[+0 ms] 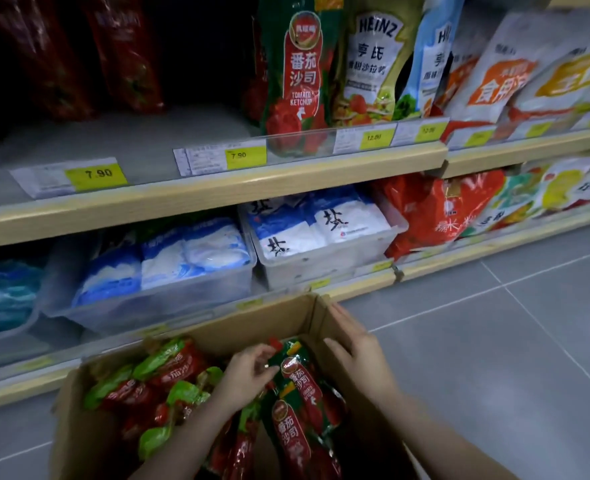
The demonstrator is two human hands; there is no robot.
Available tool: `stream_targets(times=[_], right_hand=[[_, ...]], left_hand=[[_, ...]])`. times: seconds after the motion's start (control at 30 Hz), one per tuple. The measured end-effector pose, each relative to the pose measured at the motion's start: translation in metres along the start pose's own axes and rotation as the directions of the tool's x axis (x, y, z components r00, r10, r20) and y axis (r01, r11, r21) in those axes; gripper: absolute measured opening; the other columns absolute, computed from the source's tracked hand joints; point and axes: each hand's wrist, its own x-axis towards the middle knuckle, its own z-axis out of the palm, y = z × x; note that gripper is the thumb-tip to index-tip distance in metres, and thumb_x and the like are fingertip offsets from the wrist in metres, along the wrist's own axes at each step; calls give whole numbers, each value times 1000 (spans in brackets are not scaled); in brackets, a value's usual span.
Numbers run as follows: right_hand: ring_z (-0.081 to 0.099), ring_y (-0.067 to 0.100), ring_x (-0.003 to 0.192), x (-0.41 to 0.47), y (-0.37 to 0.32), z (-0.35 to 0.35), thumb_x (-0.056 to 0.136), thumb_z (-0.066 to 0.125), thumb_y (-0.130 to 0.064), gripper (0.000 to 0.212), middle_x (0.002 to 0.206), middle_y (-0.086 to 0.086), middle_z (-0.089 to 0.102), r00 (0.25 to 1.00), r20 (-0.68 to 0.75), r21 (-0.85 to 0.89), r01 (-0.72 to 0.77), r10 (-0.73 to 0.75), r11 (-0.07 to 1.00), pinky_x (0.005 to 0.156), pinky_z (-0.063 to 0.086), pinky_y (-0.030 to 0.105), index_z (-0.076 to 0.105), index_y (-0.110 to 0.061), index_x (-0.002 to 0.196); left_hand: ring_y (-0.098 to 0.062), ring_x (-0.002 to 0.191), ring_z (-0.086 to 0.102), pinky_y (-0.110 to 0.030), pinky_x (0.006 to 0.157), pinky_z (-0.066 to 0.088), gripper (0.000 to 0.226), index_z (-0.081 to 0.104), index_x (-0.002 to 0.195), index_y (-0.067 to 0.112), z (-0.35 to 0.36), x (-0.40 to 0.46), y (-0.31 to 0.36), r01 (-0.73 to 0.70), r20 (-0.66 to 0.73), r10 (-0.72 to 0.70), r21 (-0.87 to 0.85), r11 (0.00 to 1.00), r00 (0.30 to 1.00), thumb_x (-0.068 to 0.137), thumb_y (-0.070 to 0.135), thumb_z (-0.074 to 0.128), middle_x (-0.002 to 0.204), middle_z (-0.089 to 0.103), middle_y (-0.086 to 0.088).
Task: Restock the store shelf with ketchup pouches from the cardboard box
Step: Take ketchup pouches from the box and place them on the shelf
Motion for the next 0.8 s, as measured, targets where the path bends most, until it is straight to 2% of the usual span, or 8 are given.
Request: stream_targets(times=[0.13,0.27,0.33,0.4,0.47,0.53,0.63,0.8], right_hand=[[31,-2,134,0,3,4,87,60,-17,58,146,-14,34,1000,-13,-38,-24,23,999,113,24,19,38,-26,140],[30,-4,134,-1,4,4,88,60,-17,58,146,-16,34,998,-18,-19,-52,52,998,112,24,18,37,-32,139],[28,-7,132,-2,3,5,89,59,-18,57,143,-22,31,997,-11,-28,-73,73,997,110,25,16,36,-34,139],[28,-8,130,-2,3,5,89,58,-18,57,142,-24,30,996,-9,-36,-87,87,996,109,26,17,36,-34,139],[29,-6,131,-1,3,5,89,58,-18,57,144,-21,31,996,-9,-34,-91,91,995,110,27,19,36,-33,139],[29,-5,132,-1,4,6,89,58,-19,57,146,-19,33,996,-5,-38,-94,94,995,110,27,19,37,-32,140],[28,-4,132,-2,4,8,89,58,-21,57,148,-17,32,995,8,-44,-99,100,994,109,26,18,36,-31,141],[24,-7,131,-1,3,6,90,57,-22,57,146,-21,27,995,9,-57,-100,101,993,107,23,14,34,-31,141]], left_hand=[[-8,104,57,-14,85,42,41,56,120,15,10,19,-12,95,42,-98,75,993,994,83,26,68,121,61,0],[-14,118,54,-28,97,44,52,47,130,18,17,29,-17,194,153,-211,118,974,966,84,33,65,132,57,3],[-15,112,58,-31,94,46,41,54,122,21,18,33,-18,228,151,-247,134,964,957,85,38,63,123,62,5],[-14,97,61,-31,86,49,27,62,107,24,18,36,-17,253,161,-270,118,960,949,87,41,59,105,66,8],[-12,89,60,-31,82,49,11,61,88,30,16,37,-16,281,164,-285,45,959,945,88,40,57,96,64,9],[-13,87,60,-34,82,50,13,57,80,29,15,39,-14,308,163,-301,-22,951,940,87,39,60,96,65,5],[-16,93,59,-38,87,49,17,55,89,22,14,38,-10,361,207,-336,-99,927,919,85,36,63,103,63,0],[-16,102,58,-33,90,46,38,48,115,18,15,36,-7,398,253,-355,-143,906,900,84,33,66,109,61,2]])
